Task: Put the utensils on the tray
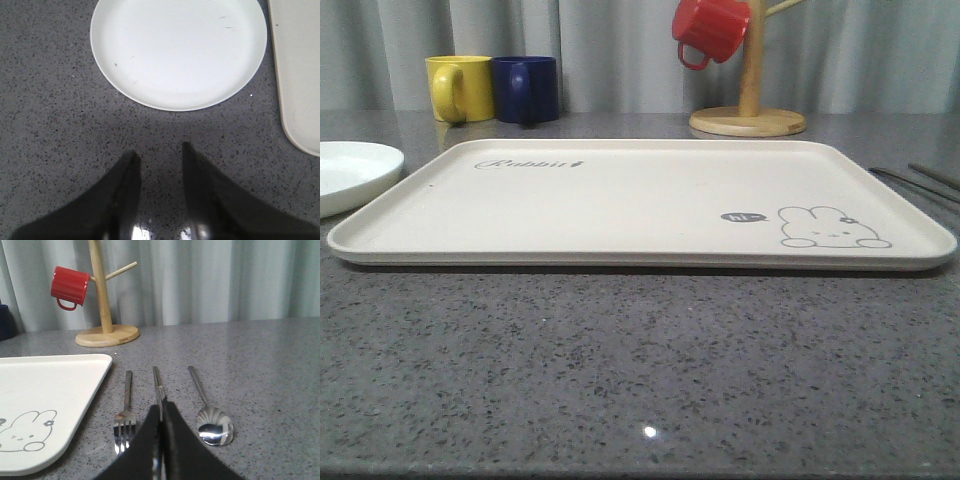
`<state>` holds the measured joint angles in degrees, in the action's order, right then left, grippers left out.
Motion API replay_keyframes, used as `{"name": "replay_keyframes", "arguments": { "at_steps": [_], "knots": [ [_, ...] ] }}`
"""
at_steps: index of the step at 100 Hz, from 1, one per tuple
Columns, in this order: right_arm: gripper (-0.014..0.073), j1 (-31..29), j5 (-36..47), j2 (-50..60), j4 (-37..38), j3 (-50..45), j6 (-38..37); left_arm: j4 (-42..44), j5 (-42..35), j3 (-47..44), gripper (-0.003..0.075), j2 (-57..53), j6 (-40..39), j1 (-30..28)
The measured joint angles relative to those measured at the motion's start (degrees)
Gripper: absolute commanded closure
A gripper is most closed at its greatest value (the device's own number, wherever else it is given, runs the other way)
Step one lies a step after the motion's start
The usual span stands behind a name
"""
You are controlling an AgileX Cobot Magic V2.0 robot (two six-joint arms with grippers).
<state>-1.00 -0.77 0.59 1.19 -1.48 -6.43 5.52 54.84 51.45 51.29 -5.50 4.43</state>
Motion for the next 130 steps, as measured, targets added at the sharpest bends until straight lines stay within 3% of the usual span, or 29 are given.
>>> {"name": "replay_keyframes", "arguments": {
  "at_steps": [25,43,91,130],
  "knots": [
    [0.0671,0.0,0.0,0.0,0.0,0.0,0.0,0.7,-1.1,1.0,0.0419,2.4,0.1,0.0],
    [0.0671,0.0,0.0,0.0,0.0,0.0,0.0,1.2,0.2,7.8,0.0419,10.5,0.7,-1.0],
    [0.0671,0.0,0.0,0.0,0.0,0.0,0.0,-8.5,7.6,29.2,0.0419,35.8,14.1,-13.5],
    [0.0671,0.0,0.0,0.0,0.0,0.0,0.0,-10.8,8.2,30.8,0.042,47.0,16.7,-17.0]
  ]
}}
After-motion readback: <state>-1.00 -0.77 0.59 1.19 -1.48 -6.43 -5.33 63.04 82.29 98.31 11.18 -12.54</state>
